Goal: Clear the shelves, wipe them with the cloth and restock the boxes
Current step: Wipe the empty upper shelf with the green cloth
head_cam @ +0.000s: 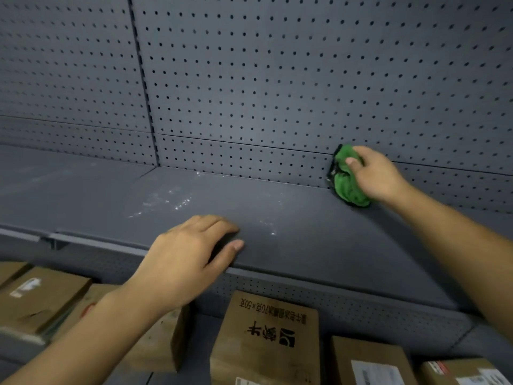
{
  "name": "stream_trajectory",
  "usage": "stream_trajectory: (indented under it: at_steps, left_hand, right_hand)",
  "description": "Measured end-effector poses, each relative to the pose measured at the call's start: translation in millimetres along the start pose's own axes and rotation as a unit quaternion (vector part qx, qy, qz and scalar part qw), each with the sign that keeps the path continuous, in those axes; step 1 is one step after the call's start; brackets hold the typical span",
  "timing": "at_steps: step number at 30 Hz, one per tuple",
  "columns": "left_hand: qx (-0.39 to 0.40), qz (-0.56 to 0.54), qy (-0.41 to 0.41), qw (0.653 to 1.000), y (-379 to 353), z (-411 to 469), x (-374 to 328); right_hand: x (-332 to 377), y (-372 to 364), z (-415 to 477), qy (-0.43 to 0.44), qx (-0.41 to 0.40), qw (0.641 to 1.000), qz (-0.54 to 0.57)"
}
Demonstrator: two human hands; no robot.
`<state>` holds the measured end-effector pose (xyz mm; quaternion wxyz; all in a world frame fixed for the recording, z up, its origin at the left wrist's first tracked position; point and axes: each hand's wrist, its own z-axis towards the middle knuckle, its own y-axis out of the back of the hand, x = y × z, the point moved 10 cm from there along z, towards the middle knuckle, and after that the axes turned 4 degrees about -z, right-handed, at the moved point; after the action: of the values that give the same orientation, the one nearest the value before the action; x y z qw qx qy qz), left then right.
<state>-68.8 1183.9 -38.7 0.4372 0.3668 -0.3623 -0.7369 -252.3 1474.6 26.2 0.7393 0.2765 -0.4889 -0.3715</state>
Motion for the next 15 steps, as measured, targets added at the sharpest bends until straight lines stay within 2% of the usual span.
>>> stream_trajectory:
  at_steps: [8,15]
  left_hand:
    - [-0.033,0.002,-0.052,0.998,2,0,9]
    - [-0.065,-0.001,-0.042,0.997,5,-1,17]
  right_hand:
    - [42,-125,19,0.034,0.146,0.974,-0.169]
    - [111,-152,-33,0.096,0.215,0.967,-0.099]
